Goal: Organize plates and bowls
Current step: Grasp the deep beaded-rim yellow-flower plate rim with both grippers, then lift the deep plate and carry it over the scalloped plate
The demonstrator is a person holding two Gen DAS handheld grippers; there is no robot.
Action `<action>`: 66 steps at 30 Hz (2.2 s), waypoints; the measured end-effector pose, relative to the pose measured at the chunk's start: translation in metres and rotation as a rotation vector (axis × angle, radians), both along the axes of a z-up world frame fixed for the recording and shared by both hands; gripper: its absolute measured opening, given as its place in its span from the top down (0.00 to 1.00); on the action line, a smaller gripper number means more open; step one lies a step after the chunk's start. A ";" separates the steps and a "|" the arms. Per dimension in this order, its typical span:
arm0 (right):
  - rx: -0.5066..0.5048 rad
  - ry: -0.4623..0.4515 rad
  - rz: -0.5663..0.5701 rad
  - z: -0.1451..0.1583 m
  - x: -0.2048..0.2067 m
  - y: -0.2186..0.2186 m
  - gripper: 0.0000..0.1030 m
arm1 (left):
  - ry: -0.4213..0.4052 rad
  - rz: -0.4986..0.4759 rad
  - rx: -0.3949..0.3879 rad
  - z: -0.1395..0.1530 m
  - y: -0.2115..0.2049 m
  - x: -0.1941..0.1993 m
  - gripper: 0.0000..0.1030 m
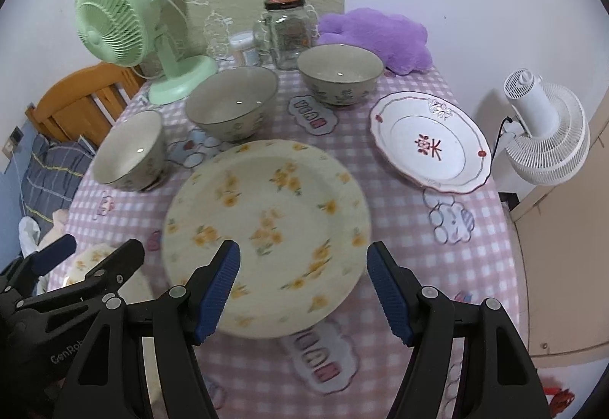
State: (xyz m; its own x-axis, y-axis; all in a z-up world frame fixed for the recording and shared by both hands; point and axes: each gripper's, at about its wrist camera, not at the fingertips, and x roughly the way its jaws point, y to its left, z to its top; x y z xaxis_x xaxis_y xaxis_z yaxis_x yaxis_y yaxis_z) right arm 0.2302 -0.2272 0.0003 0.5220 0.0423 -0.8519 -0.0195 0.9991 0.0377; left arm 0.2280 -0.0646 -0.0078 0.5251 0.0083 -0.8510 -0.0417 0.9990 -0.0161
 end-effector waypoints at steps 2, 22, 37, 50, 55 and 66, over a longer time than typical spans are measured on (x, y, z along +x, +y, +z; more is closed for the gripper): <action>-0.019 0.005 0.003 -0.004 0.010 -0.008 0.30 | 0.005 0.006 0.010 -0.005 -0.007 0.006 0.08; 0.032 0.078 0.016 -0.078 0.087 -0.026 0.30 | 0.092 0.012 0.048 -0.081 -0.044 0.077 0.15; 0.055 0.102 0.055 -0.088 0.093 -0.025 0.41 | 0.106 -0.047 0.024 -0.084 -0.037 0.078 0.27; -0.023 0.106 0.047 -0.089 0.089 -0.019 0.44 | 0.120 -0.023 0.020 -0.083 -0.040 0.079 0.27; -0.023 0.118 0.004 -0.085 0.077 -0.028 0.44 | 0.141 -0.054 0.008 -0.081 -0.050 0.070 0.27; -0.039 0.122 -0.050 -0.065 0.051 -0.044 0.43 | 0.135 -0.108 0.008 -0.059 -0.067 0.044 0.28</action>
State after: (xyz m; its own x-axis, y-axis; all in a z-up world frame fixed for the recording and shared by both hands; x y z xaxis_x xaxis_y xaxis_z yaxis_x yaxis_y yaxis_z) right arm 0.2810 -0.2707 -0.0648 0.4149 -0.0160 -0.9097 0.0331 0.9994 -0.0025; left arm 0.2720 -0.1312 -0.0668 0.4043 -0.0351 -0.9139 0.0651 0.9978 -0.0095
